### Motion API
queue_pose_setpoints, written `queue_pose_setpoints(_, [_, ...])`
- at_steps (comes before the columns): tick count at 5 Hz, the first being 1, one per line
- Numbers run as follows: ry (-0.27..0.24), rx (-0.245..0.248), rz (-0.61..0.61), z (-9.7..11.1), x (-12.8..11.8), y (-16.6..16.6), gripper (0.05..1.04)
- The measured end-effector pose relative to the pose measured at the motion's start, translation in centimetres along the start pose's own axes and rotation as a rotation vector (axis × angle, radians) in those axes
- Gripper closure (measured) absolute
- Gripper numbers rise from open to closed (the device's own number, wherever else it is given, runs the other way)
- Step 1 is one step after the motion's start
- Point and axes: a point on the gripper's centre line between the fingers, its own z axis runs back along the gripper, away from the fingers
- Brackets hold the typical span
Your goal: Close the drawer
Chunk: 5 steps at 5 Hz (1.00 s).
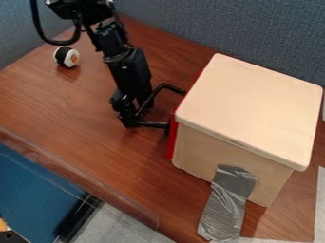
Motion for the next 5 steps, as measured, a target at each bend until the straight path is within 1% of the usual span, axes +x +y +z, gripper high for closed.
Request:
queue_pose_setpoints(3, [-0.011, -0.013, -0.005, -0.8, 1.5, -0.6, 0.083])
queue_pose_setpoints(4, [-0.013, -0.027, 0.000, -0.7, 1.7, -0.7, 0.083])
queue_pose_setpoints(5, [-0.017, -0.038, 0.024, -0.1, 0.9, -0.2, 0.084])
